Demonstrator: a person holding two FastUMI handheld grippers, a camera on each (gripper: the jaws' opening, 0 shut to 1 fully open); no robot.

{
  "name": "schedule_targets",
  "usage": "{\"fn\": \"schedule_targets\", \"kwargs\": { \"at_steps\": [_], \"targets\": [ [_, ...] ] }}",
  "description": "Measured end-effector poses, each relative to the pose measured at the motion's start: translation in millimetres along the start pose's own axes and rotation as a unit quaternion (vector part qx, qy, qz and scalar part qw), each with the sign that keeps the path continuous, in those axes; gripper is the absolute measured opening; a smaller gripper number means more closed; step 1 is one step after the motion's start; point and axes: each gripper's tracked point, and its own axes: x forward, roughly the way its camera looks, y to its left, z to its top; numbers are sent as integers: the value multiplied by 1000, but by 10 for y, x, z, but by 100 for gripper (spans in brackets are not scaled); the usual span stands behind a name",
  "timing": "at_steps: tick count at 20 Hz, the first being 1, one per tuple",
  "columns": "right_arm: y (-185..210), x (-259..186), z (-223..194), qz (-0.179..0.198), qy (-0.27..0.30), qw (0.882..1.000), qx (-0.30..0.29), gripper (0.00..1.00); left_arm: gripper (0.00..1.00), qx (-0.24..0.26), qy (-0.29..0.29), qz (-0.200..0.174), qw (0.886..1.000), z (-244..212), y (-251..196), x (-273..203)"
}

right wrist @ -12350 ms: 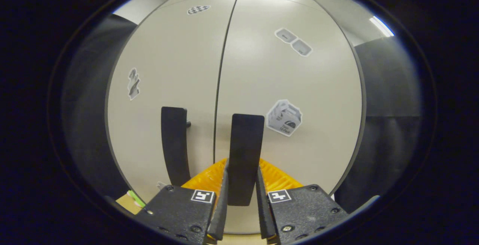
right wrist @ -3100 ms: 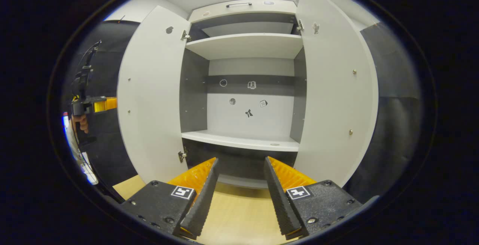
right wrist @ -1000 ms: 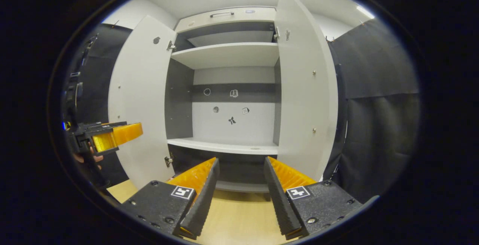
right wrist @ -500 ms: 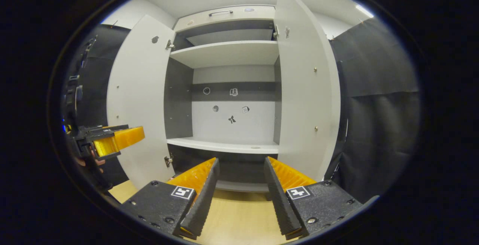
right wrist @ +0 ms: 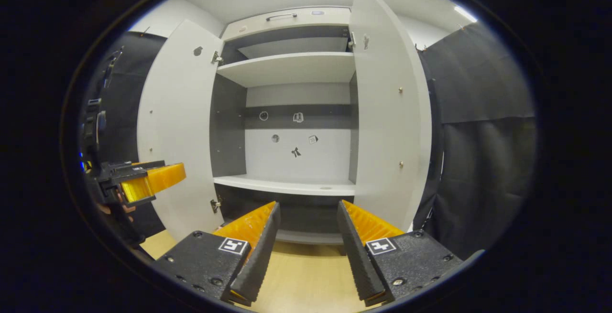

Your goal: Open the right door of the double-door shoe cabinet with the right hand, and open the left door with the left hand.

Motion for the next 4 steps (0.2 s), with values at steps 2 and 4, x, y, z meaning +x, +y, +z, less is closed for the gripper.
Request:
{"fn": "schedule_targets", "kwargs": {
  "at_steps": [2,4],
  "targets": [
    [-35,-25,-4,-4,-1,1000,0,76,87,1,-2,1,1000,7,-7,-3],
    [-40,-43,-12,-3,1,1000,0,76,87,2,2,3,1000,-10,1,-14]
  ]
}}
